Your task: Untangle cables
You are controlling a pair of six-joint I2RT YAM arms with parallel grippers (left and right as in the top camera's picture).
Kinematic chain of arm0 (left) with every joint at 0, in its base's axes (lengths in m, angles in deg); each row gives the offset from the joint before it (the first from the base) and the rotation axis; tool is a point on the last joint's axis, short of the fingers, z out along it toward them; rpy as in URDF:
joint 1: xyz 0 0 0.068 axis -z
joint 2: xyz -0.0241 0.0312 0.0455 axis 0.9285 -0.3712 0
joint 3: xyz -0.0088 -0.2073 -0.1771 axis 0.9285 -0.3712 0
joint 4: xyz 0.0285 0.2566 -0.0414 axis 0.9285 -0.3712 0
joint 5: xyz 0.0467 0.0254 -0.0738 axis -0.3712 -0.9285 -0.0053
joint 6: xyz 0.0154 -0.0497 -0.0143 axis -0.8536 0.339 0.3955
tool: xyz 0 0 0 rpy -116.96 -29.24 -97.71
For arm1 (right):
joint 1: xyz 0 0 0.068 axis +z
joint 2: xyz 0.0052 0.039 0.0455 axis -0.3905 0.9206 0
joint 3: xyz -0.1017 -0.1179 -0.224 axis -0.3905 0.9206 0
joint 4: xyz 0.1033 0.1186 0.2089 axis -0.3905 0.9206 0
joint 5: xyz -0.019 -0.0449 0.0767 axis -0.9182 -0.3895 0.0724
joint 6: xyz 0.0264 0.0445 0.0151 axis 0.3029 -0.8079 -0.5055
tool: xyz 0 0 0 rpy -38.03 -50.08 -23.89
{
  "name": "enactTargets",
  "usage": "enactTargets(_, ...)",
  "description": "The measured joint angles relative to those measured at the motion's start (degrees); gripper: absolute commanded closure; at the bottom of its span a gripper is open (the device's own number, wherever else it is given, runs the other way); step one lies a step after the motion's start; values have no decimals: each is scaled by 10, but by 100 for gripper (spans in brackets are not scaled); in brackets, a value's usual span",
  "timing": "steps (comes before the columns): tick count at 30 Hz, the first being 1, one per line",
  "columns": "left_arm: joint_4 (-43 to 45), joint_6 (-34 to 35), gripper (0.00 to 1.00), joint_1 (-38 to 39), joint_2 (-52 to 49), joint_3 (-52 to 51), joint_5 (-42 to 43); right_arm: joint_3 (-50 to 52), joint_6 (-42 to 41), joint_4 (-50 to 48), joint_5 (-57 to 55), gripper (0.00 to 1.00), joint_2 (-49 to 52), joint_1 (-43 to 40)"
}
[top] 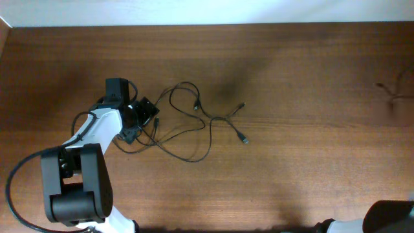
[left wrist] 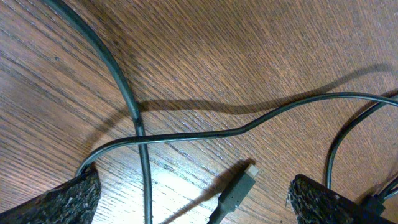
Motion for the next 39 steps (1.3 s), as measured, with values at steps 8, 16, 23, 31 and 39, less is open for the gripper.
enactTargets(8,-1,0,1,0,0,0,0,4,-4,-285,70,96,151,1)
enactTargets(16,-1,0,1,0,0,0,0,-123,2,-231,118,96,219,24)
enactTargets(23,-1,0,1,0,0,0,0,-111,1,-73,131,96,347,47)
enactTargets(31,-1,0,1,0,0,0,0,-111,-6,-16,131,2,426,38)
enactTargets(39,-1,0,1,0,0,0,0,-259,-7,217,151,2,348,42)
